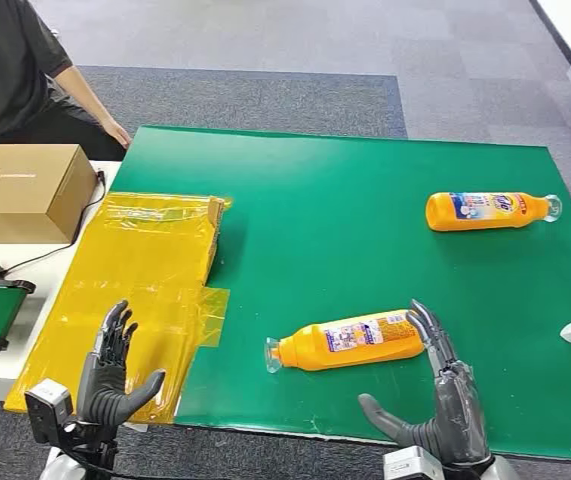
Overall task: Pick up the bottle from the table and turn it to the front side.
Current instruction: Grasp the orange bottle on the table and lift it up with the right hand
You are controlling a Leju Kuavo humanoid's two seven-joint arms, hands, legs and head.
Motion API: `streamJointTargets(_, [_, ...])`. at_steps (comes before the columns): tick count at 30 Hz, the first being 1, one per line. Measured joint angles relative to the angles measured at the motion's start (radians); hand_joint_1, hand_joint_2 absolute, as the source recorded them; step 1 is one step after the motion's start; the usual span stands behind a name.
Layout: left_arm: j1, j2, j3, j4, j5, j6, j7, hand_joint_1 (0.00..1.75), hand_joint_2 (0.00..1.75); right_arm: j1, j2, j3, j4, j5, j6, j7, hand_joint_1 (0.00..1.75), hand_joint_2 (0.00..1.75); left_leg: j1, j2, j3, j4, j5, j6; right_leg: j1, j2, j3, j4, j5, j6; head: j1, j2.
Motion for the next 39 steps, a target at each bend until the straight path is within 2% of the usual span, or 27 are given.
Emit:
streamJointTargets(7, [0.0, 0.0, 0.02, -0.003, -0.015, -0.009, -0.004, 0.0, 1.75, -0.009, 0.0, 0.006, 0.004, 0.0, 0.0, 0.002, 0.0, 1.75, 0.0, 0.0, 0.0, 0.0, 0.0, 0.0, 0.0, 0.0, 0.0, 0.0, 0.0, 0.0, 0.0, 0.0])
streamJointTargets(11, [-0.001, 0.0, 0.031, -0.005, -0.027, -0.005, -0.01, 0.0, 1.75, -0.02, 0.0, 0.007, 0.009, 0.043, -0.001, 0.023, 0.0, 1.75, 0.0, 0.0, 0.0, 0.0, 0.0, 0.0, 0.0, 0.0, 0.0, 0.0, 0.0, 0.0, 0.0, 0.0])
streamJointTargets(16, [-0.009, 0.01, 0.061, -0.004, -0.021, -0.017, -0.033, 0.0, 1.75, -0.084, -0.001, 0.011, 0.049, 0.216, 0.0, 0.15, 0.0, 1.75, 0.0, 0.0, 0.0, 0.0, 0.0, 0.0, 0.0, 0.0, 0.0, 0.0, 0.0, 0.0, 0.0, 0.0])
streamJointTargets(21, [-0.021, 0.028, 0.081, 0.004, -0.004, -0.024, -0.039, 0.0, 1.75, -0.173, -0.021, 0.007, 0.128, 0.325, 0.055, 0.252, 0.0, 1.75, 0.0, 0.0, 0.0, 0.0, 0.001, 0.0, 0.0, 0.0, 0.0, 0.0, 0.001, 0.0, 0.0, 0.0])
streamJointTargets(29, [-0.052, 0.065, 0.077, 0.032, 0.034, -0.005, -0.039, 0.0, 1.75, -0.313, -0.088, 0.0, 0.331, 0.405, 0.152, 0.31, 0.0, 1.75, 0.0, 0.0, 0.0, 0.0, 0.001, 0.001, 0.0, 0.0, 0.0, 0.0, 0.002, 0.0, 0.0, 0.0])
streamJointTargets(39, [-0.089, 0.109, 0.047, 0.078, 0.077, 0.02, -0.039, 0.0, 1.75, -0.515, -0.156, 0.021, 0.705, 0.459, 0.215, 0.304, 0.0, 1.75, 0.0, 0.0, 0.0, 0.0, 0.002, 0.0, 0.0, 0.0, 0.0, 0.0, 0.002, 0.0, 0.0, 0.0])
